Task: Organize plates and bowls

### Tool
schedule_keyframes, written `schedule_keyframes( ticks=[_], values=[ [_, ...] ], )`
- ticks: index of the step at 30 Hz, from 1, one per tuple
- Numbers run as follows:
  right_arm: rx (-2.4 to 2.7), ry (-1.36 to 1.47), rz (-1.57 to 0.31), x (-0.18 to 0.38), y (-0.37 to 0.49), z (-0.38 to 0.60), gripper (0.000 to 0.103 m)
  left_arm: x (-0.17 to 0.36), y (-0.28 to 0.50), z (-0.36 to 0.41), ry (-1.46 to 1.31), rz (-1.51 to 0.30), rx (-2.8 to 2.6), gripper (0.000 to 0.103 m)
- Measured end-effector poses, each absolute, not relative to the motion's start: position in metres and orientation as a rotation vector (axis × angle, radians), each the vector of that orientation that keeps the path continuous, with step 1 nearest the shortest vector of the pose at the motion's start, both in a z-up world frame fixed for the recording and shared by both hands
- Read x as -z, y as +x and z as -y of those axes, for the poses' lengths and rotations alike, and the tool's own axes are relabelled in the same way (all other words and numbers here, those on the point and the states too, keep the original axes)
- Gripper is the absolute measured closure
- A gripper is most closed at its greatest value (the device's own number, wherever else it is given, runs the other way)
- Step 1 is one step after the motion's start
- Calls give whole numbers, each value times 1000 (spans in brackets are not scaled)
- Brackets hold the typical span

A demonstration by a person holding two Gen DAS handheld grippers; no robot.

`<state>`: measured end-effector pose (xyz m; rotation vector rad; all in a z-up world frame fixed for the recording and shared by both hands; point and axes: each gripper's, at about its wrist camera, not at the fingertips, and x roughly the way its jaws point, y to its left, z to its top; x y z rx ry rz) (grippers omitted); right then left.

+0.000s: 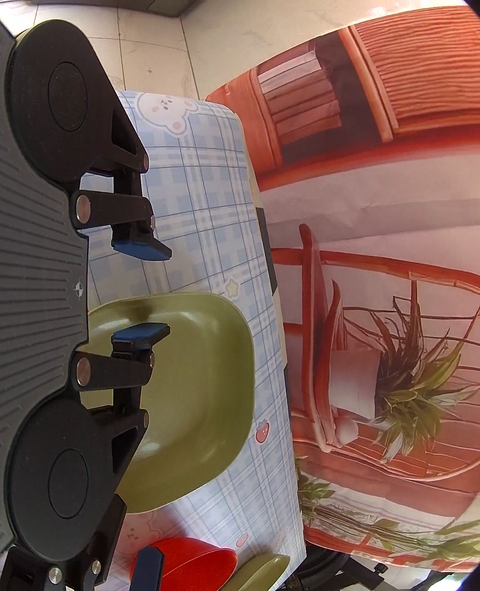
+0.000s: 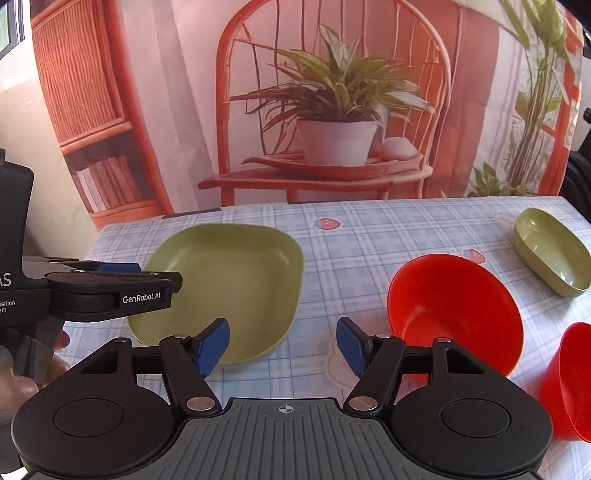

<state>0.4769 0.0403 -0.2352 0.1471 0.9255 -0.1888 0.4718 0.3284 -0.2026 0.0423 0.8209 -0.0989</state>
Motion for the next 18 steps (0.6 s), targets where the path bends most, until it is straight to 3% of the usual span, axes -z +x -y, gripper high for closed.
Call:
schedule_keyframes(
  ticks=[7,9,11,12,14,16,18],
  values=[
    [197,176,-963,249,479,-37,43,205,471,-333,-11,-808,97,68],
    [192,191,-966,252,481,-35,47,205,470,-333,-41,-804,115,82],
    [181,189,-963,252,483,-34,67,204,469,-331,-43,-797,118,89],
    [179,185,-963,252,484,-34,71,204,466,-328,-29,-789,117,94],
    [181,188,-958,250,485,-34,82,204,464,-324,-6,-781,120,93],
    [185,186,-957,249,486,-34,88,204,462,-326,-23,-781,123,93],
    [187,193,-954,250,485,-33,88,204,460,-330,-44,-785,130,94]
  ],
)
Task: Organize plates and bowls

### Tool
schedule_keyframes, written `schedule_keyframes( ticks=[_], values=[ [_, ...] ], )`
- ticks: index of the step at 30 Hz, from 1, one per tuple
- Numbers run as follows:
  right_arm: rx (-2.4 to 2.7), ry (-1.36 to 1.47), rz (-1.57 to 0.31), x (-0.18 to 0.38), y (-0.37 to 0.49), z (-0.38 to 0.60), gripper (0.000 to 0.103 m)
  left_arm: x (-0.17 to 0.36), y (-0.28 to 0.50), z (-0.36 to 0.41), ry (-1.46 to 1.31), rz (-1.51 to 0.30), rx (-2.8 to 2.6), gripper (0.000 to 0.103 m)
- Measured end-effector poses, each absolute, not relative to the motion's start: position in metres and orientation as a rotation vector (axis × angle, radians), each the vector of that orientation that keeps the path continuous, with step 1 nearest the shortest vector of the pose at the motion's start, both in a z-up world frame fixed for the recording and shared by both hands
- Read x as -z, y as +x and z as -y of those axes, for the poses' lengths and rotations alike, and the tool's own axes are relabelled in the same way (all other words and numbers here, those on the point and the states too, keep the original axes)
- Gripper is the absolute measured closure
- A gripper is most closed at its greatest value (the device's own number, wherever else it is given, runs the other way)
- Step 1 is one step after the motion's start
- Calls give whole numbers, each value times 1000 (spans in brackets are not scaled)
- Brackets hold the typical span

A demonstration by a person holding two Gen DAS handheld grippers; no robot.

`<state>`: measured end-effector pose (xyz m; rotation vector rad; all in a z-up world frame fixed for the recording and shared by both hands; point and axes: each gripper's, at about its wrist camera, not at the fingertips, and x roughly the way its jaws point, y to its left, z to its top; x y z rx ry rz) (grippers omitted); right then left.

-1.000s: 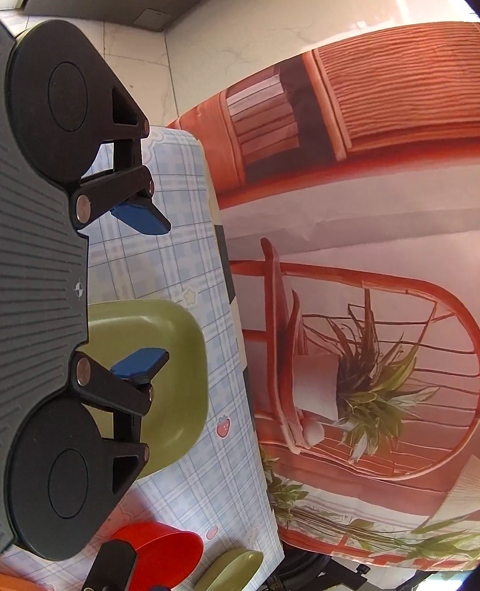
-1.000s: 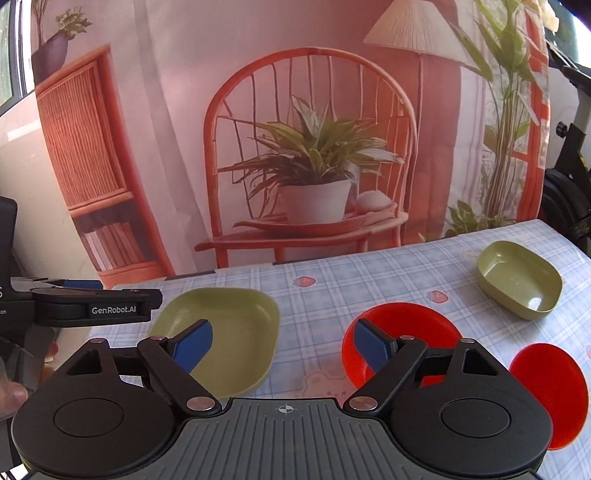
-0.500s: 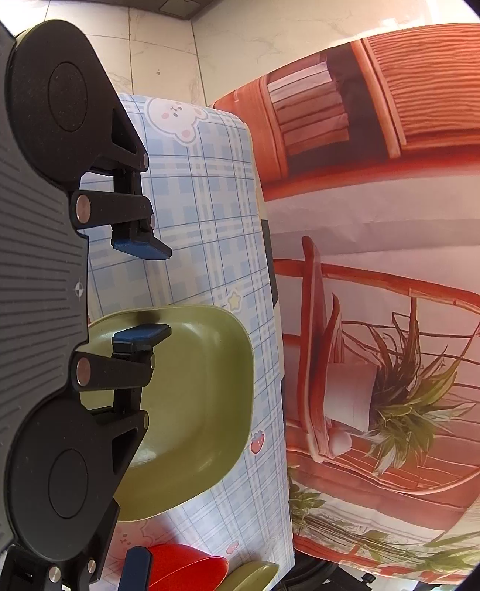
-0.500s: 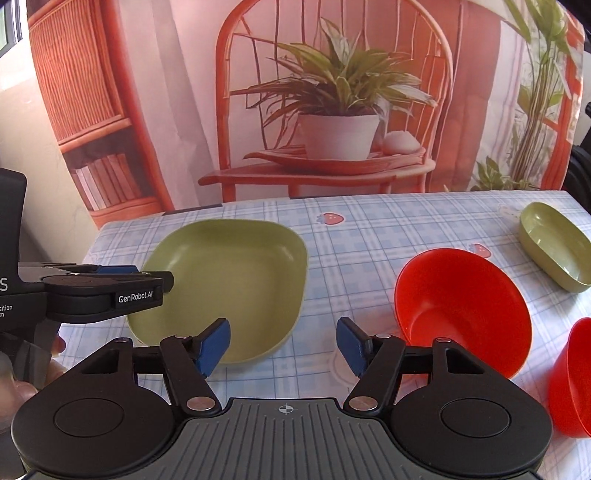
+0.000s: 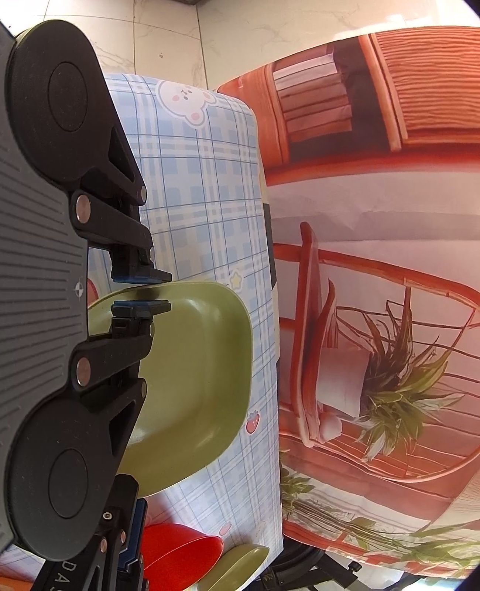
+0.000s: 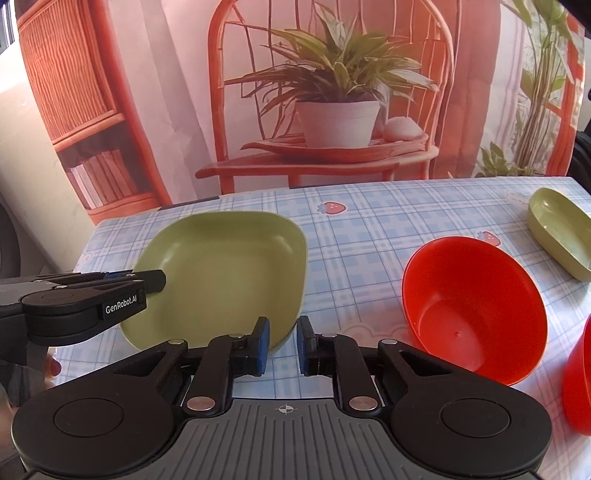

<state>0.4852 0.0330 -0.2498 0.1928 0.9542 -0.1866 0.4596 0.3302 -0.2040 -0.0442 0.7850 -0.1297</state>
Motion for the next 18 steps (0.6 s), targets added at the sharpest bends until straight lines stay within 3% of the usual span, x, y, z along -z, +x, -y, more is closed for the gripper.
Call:
schedule_keyframes(
  ticks=[5,18],
  values=[
    [177,204,-964,256,490,-31,85,205,455,-334,-64,-779,131,94],
    [157,257,-966,231,477,-28,91,180,419,-335,-67,-785,87,93]
  ],
)
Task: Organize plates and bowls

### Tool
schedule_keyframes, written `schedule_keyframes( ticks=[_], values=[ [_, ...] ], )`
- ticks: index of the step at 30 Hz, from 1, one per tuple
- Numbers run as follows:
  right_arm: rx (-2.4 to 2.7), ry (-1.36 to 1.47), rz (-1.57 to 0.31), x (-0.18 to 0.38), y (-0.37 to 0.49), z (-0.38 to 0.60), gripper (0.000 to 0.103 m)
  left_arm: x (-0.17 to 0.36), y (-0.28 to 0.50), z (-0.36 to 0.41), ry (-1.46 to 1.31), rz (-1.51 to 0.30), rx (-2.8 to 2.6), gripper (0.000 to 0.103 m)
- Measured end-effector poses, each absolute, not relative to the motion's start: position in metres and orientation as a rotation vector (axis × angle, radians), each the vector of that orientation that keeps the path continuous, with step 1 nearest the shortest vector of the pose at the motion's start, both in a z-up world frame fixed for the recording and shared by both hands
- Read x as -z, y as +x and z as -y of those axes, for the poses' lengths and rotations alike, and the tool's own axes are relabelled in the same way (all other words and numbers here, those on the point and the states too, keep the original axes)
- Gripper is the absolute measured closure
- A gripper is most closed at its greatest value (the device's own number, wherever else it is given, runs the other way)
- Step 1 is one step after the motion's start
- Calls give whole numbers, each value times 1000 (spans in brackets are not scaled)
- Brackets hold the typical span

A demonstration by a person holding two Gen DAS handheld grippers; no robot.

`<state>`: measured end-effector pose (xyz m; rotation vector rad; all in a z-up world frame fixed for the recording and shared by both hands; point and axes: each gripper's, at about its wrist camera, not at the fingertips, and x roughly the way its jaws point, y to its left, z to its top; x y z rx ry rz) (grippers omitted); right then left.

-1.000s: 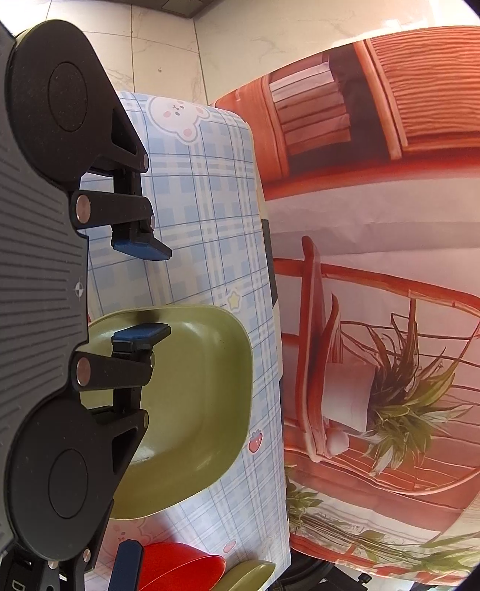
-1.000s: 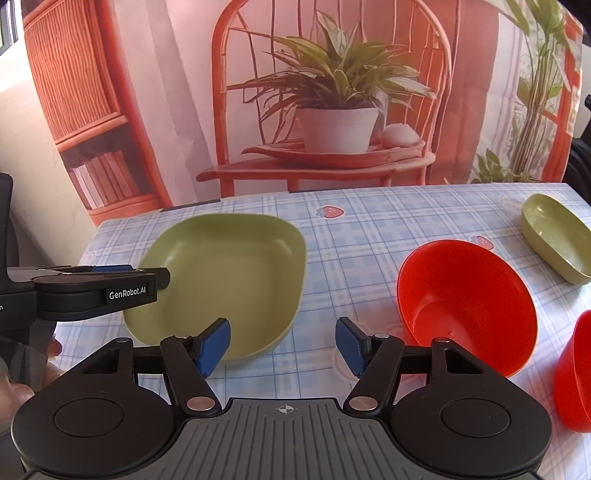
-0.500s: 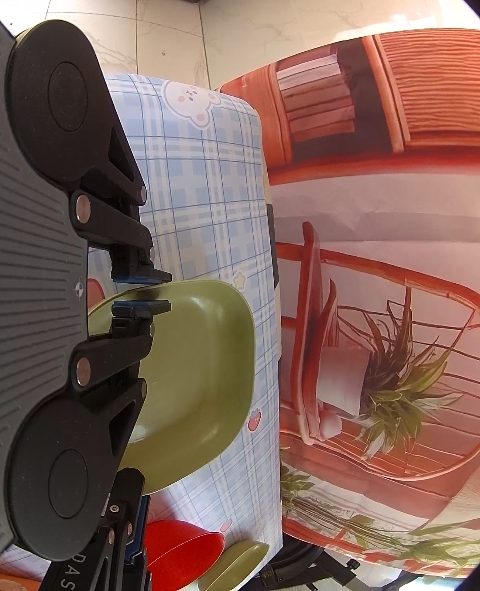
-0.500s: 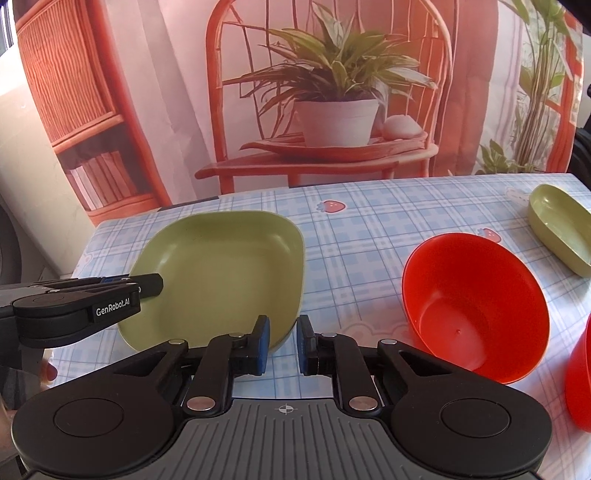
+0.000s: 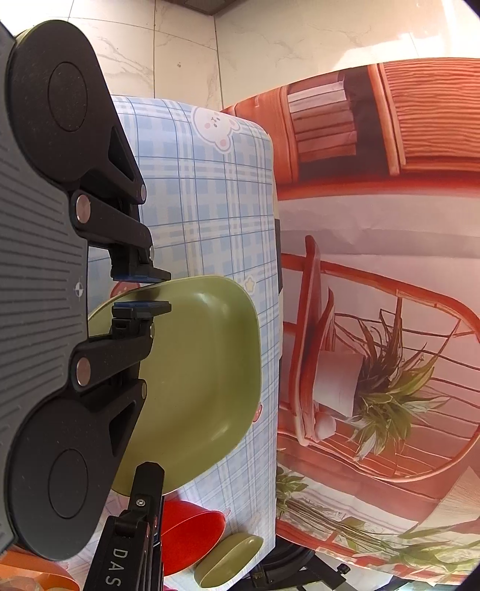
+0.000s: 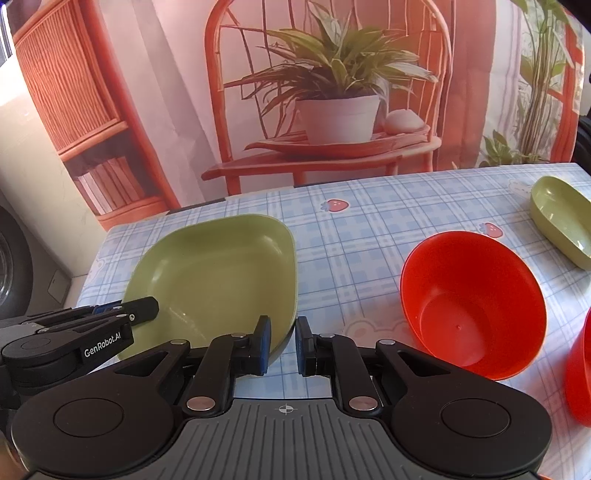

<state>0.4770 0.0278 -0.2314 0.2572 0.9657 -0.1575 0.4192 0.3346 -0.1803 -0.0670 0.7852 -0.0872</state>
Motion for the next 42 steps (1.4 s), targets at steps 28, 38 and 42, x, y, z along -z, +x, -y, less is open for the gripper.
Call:
schedule_keyframes(
  ticks=[28,38,42],
  values=[
    [138,393,-946,153,296,87,91,102,282,-202,11,-766,111,93],
    [113,397,-929,140,236,140,91,118,261,-159,-41,-828,153,93],
    [108,424,-943,143,221,151,90,127,258,-147,-10,-855,159,93]
  ],
)
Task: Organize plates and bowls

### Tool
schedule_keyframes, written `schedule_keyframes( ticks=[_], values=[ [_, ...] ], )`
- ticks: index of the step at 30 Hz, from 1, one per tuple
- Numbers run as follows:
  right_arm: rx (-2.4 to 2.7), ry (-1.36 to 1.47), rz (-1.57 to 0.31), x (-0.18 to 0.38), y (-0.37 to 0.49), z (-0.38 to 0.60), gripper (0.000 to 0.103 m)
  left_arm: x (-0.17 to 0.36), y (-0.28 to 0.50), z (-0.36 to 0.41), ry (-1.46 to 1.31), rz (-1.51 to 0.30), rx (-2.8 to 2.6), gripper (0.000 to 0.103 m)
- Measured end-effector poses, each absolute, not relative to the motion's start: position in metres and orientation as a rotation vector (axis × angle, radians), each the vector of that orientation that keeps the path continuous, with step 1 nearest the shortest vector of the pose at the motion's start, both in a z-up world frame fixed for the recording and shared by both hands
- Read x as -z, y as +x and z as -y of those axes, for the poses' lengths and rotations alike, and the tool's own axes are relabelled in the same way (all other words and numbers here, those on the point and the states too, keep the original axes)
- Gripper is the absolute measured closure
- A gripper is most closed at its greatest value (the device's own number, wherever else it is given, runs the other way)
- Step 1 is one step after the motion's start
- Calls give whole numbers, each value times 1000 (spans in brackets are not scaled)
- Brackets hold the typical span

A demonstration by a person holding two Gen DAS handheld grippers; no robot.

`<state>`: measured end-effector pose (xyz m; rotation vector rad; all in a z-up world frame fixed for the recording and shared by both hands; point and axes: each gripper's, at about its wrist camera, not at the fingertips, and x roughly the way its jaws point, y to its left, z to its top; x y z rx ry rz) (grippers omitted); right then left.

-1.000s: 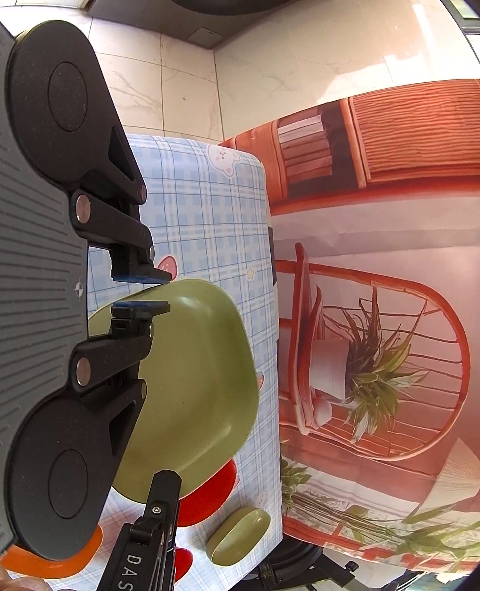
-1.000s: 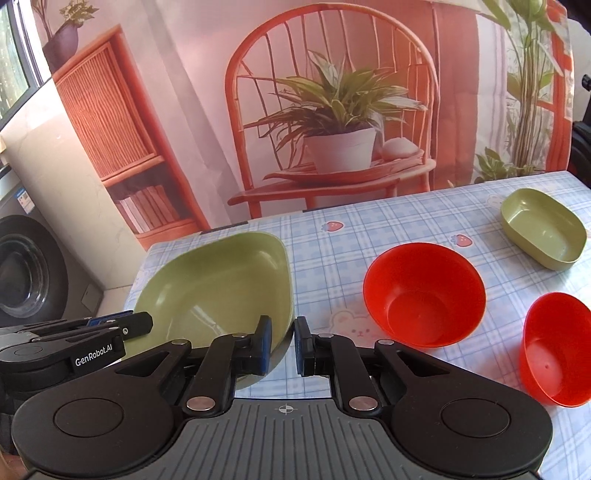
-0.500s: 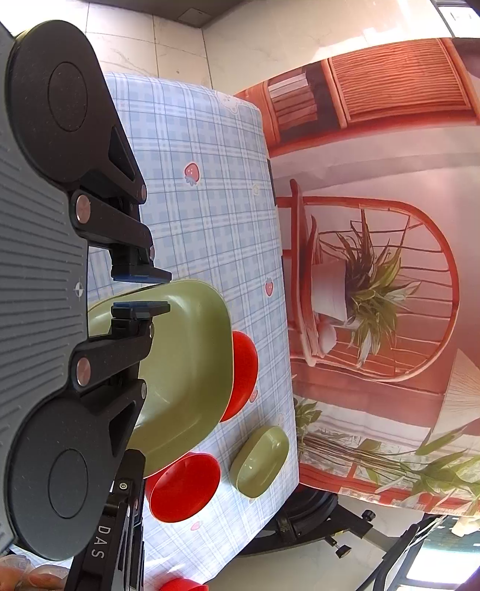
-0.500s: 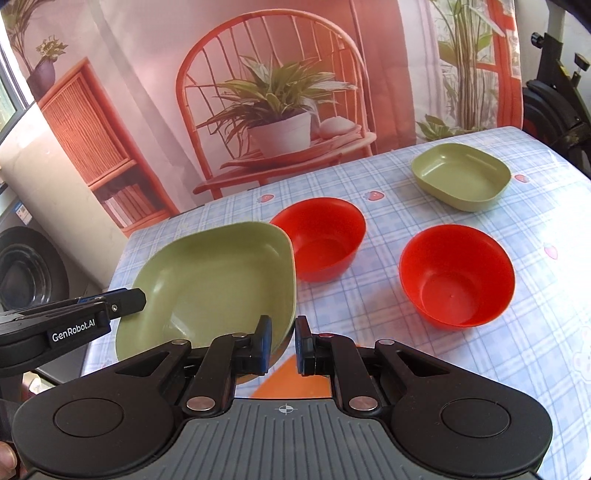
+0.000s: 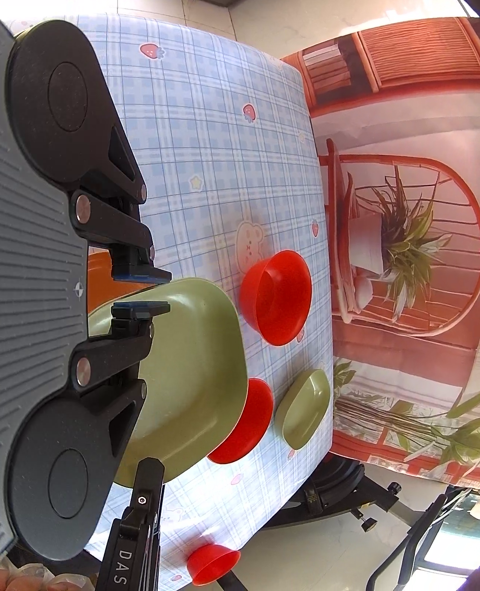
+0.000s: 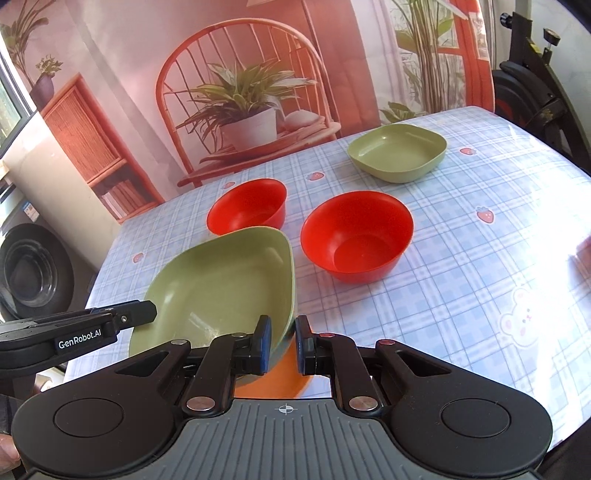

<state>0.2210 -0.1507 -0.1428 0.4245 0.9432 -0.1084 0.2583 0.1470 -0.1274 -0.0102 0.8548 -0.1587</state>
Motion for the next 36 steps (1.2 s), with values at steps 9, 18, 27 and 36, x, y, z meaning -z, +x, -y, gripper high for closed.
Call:
schedule_keyframes(
  ticks=[9,18,27,36],
  values=[
    [96,500,-991,164,213,157,90,143,256,-149,18,-914,181,92],
    [63,473,-1032,170,216,147,90,144,257,-154,16,-911,163,92],
    [46,456,-1061,175,217,136,88,149,269,-156,16,-905,183,92],
    [29,430,-1091,184,220,130,86,152,272,-159,-14,-896,168,91]
  ],
)
